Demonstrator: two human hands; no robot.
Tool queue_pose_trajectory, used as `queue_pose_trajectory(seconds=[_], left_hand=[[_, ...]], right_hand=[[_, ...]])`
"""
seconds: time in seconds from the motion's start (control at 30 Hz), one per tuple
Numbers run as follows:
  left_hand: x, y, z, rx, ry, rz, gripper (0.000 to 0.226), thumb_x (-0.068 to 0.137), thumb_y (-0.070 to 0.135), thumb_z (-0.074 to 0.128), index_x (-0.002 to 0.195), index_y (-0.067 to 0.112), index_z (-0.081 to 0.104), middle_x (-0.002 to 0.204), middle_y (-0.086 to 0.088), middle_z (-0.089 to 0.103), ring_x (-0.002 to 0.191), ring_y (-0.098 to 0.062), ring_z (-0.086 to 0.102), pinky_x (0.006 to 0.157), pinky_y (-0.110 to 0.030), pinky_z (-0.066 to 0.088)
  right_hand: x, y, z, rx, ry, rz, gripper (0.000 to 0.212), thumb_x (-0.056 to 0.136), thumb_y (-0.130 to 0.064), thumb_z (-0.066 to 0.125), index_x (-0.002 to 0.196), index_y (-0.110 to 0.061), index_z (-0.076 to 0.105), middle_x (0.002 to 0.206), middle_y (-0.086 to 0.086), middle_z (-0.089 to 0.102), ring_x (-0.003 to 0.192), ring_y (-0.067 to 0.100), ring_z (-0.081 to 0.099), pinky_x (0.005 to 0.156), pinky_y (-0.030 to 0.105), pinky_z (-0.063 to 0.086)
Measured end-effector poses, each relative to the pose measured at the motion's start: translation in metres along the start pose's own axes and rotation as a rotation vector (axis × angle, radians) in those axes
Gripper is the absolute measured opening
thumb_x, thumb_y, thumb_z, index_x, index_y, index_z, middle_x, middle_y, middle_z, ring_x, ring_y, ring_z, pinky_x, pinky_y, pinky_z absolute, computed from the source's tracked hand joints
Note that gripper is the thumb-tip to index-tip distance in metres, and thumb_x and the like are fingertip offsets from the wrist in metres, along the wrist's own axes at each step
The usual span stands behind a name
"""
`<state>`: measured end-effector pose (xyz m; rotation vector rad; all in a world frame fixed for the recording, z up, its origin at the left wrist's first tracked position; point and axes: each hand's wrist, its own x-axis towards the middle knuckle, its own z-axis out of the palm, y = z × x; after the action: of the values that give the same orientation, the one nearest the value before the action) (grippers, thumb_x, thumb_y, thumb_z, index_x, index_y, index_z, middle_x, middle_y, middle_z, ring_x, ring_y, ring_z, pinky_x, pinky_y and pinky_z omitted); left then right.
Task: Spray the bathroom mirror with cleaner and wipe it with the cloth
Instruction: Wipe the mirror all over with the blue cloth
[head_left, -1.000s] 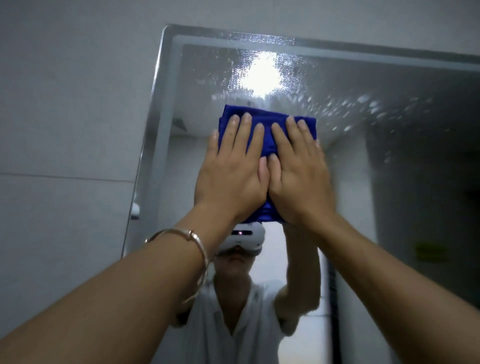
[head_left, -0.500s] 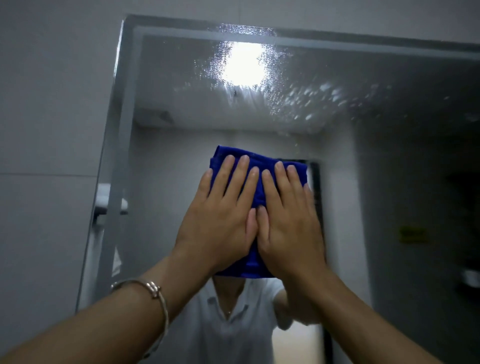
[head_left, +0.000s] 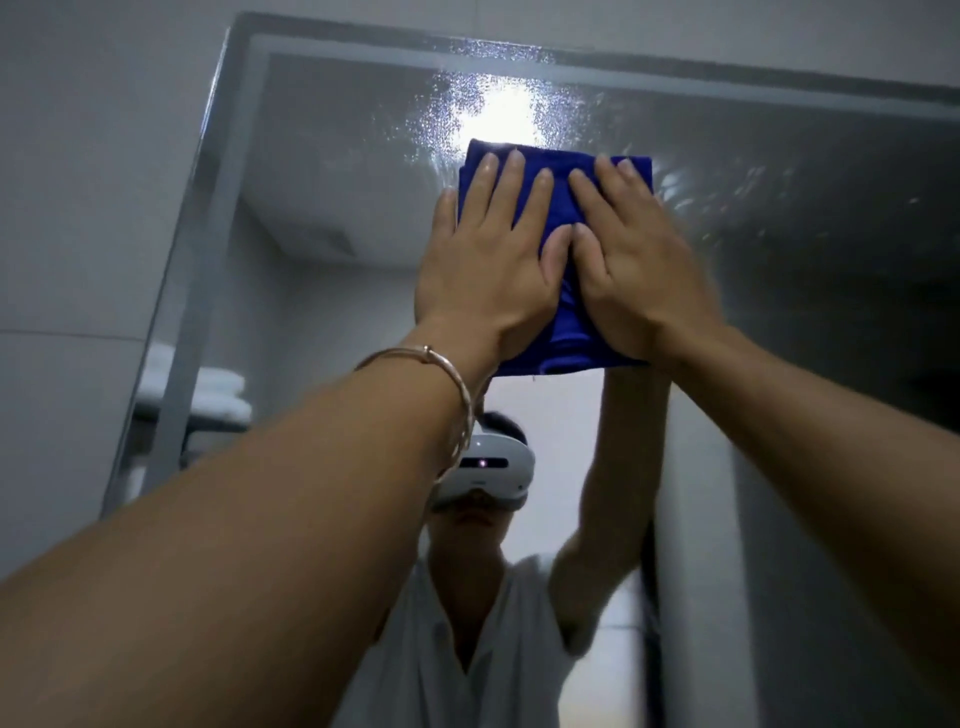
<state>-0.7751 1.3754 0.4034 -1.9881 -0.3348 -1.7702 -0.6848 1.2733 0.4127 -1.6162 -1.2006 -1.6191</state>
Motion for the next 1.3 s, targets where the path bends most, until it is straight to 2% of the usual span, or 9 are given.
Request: queue_pose_trajectory(seconds=[0.17, 0.27, 0.37, 0.5, 0.63, 0.83, 0.97, 1.1, 1.3], left_hand=[[-0.014, 0.011, 0.001, -0.034, 0.02, -0.019, 0.055, 0.099, 0.037, 0.015, 0.15, 0.015, 0.01, 0.158, -0.009, 0.006, 0.145, -0.023, 0.002, 0.116, -0.041, 0.003], [-0.037, 0.021, 0.006, -0.034, 0.049, 0.011, 0.062, 0.093, 0.037, 0.008, 0.148, 0.01, 0.017, 0.156, -0.013, 0.015, 0.144, -0.026, 0.01, 0.116, -0.042, 0.007], [-0.065, 0.036, 0.01, -0.037, 0.069, 0.035, 0.06, 0.094, 0.035, 0.013, 0.146, 0.007, 0.025, 0.153, -0.015, 0.023, 0.142, -0.029, 0.019, 0.114, -0.043, 0.011], [-0.098, 0.057, 0.016, -0.028, 0.022, 0.118, 0.058, 0.094, 0.035, 0.021, 0.142, 0.004, 0.032, 0.149, -0.019, 0.031, 0.139, -0.032, 0.027, 0.112, -0.048, 0.02], [-0.09, 0.051, 0.013, 0.019, -0.013, 0.246, 0.061, 0.091, 0.036, 0.024, 0.14, 0.002, 0.036, 0.147, -0.023, 0.032, 0.137, -0.036, 0.029, 0.11, -0.05, 0.025], [-0.059, 0.054, 0.011, 0.041, -0.048, 0.279, 0.066, 0.089, 0.038, 0.019, 0.142, 0.002, 0.033, 0.148, -0.023, 0.029, 0.139, -0.037, 0.025, 0.112, -0.05, 0.022], [-0.003, 0.074, 0.011, 0.027, -0.054, 0.204, 0.07, 0.088, 0.041, 0.006, 0.148, 0.007, 0.015, 0.155, -0.019, 0.011, 0.144, -0.031, 0.008, 0.116, -0.045, 0.008], [0.031, 0.097, 0.02, 0.014, -0.033, 0.099, 0.06, 0.097, 0.036, 0.02, 0.149, 0.01, 0.007, 0.157, -0.015, 0.003, 0.145, -0.028, -0.001, 0.117, -0.045, 0.003], [0.024, 0.102, 0.021, 0.0, 0.001, 0.068, 0.059, 0.098, 0.036, 0.019, 0.149, 0.01, 0.008, 0.157, -0.013, 0.005, 0.145, -0.026, 0.001, 0.117, -0.045, 0.003]], right_hand=[[-0.018, -0.007, 0.003, 0.021, 0.063, 0.065, 0.062, 0.092, -0.037, 0.019, 0.151, -0.014, 0.021, 0.159, 0.006, 0.013, 0.147, 0.017, 0.006, 0.119, 0.036, 0.005], [-0.046, -0.007, 0.004, 0.023, 0.05, 0.082, 0.062, 0.093, -0.036, 0.019, 0.151, -0.015, 0.019, 0.16, 0.005, 0.011, 0.147, 0.016, 0.004, 0.119, 0.035, 0.002], [-0.081, -0.003, 0.005, 0.026, 0.03, 0.086, 0.062, 0.093, -0.038, 0.017, 0.151, -0.015, 0.018, 0.159, 0.004, 0.012, 0.147, 0.015, 0.003, 0.119, 0.035, 0.003], [-0.13, 0.005, 0.004, 0.013, 0.041, 0.106, 0.058, 0.093, -0.035, 0.022, 0.147, -0.016, 0.017, 0.157, 0.003, 0.015, 0.146, 0.016, 0.008, 0.117, 0.039, 0.008], [-0.135, 0.009, 0.001, 0.01, 0.01, 0.105, 0.059, 0.093, -0.037, 0.022, 0.148, -0.016, 0.015, 0.158, 0.004, 0.014, 0.146, 0.016, 0.007, 0.117, 0.037, 0.008], [-0.107, 0.028, -0.007, 0.021, -0.013, 0.064, 0.066, 0.09, -0.04, 0.019, 0.15, -0.014, 0.02, 0.159, 0.007, 0.014, 0.147, 0.018, 0.004, 0.118, 0.034, 0.004], [-0.056, 0.061, -0.024, -0.005, -0.01, 0.094, 0.063, 0.092, -0.036, 0.021, 0.151, -0.013, 0.018, 0.159, 0.008, 0.011, 0.147, 0.019, 0.003, 0.119, 0.036, 0.003], [-0.026, 0.087, -0.035, -0.045, -0.011, 0.08, 0.061, 0.094, -0.035, 0.022, 0.151, -0.015, 0.017, 0.16, 0.006, 0.011, 0.147, 0.017, 0.003, 0.119, 0.035, 0.004], [-0.031, 0.087, -0.033, -0.005, 0.036, 0.094, 0.062, 0.093, -0.036, 0.02, 0.151, -0.016, 0.018, 0.16, 0.004, 0.011, 0.147, 0.016, 0.003, 0.12, 0.036, 0.005]])
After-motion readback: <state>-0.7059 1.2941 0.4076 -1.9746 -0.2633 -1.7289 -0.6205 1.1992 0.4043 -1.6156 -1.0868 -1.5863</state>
